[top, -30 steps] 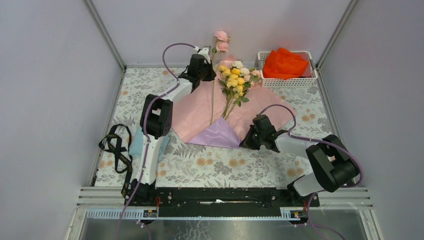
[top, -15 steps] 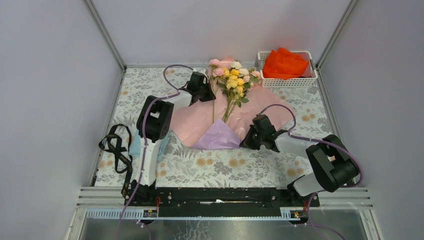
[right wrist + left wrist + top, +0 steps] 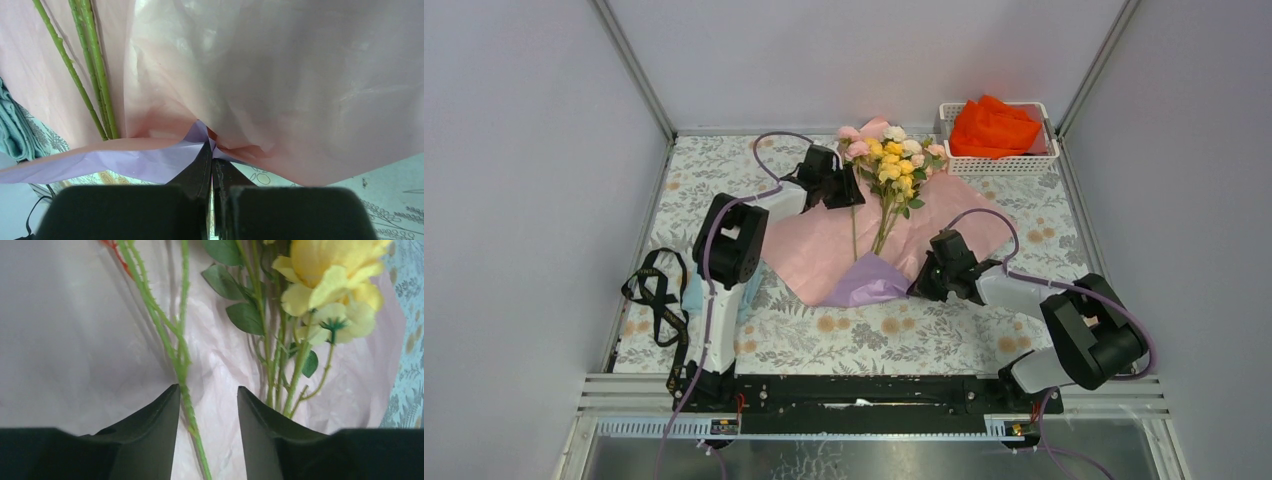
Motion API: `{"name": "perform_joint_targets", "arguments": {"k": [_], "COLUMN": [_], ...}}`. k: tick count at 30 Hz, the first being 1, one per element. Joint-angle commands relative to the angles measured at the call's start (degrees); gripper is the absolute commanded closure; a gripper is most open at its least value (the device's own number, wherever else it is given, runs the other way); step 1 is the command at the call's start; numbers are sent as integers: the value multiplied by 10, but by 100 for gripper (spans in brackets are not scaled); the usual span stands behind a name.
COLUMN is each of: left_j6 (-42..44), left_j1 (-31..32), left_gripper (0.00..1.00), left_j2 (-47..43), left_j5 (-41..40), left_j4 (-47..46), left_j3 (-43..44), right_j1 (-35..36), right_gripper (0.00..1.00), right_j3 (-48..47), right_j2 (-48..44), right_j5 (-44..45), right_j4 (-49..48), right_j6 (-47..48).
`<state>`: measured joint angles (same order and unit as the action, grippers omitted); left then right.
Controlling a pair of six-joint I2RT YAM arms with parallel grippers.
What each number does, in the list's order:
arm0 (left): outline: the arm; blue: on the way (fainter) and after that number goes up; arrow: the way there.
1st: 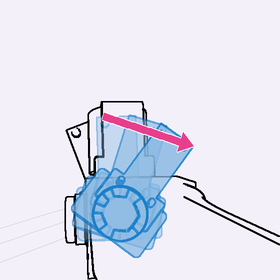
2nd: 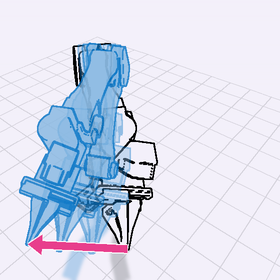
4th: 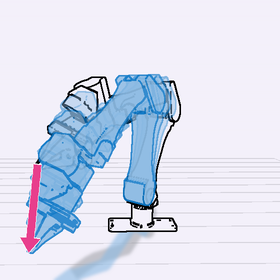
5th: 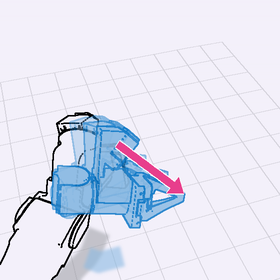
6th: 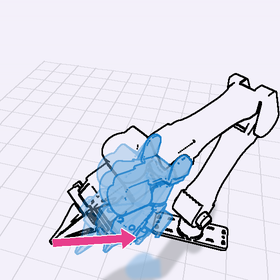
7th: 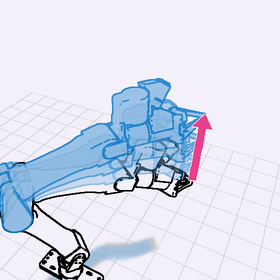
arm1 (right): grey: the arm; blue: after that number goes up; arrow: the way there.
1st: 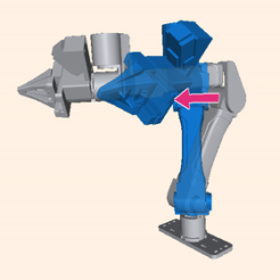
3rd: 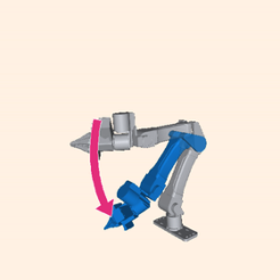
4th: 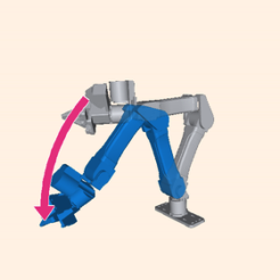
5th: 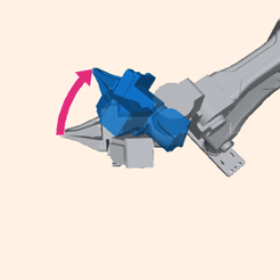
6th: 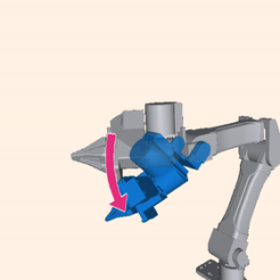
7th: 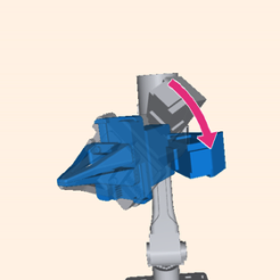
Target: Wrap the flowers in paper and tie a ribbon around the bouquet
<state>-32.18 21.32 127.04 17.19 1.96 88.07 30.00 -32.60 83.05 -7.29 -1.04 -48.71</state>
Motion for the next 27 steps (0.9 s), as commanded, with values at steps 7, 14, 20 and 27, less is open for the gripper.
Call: {"name": "perform_joint_targets", "arguments": {"k": [7, 14, 20, 27], "left_j6": [289, 497, 512, 480], "left_j1": [-3, 47, 68, 87], "left_gripper": [33, 7, 8, 49], "left_j2": [-165, -255, -236, -204], "left_j5": [197, 237, 293, 331], "left_j4": [122, 196, 218, 204], "left_j3": [-19, -172, -195, -201], "right_j1": [2, 2, 2, 2], "right_gripper": [100, 100, 100, 94], "right_j3": [-8, -6, -6, -4], "right_j2": [-27, -25, -26, -41], "right_j5": [27, 23, 22, 33], "right_j4": [50, 44, 46, 60], "right_j6": [17, 21, 25, 32]}}
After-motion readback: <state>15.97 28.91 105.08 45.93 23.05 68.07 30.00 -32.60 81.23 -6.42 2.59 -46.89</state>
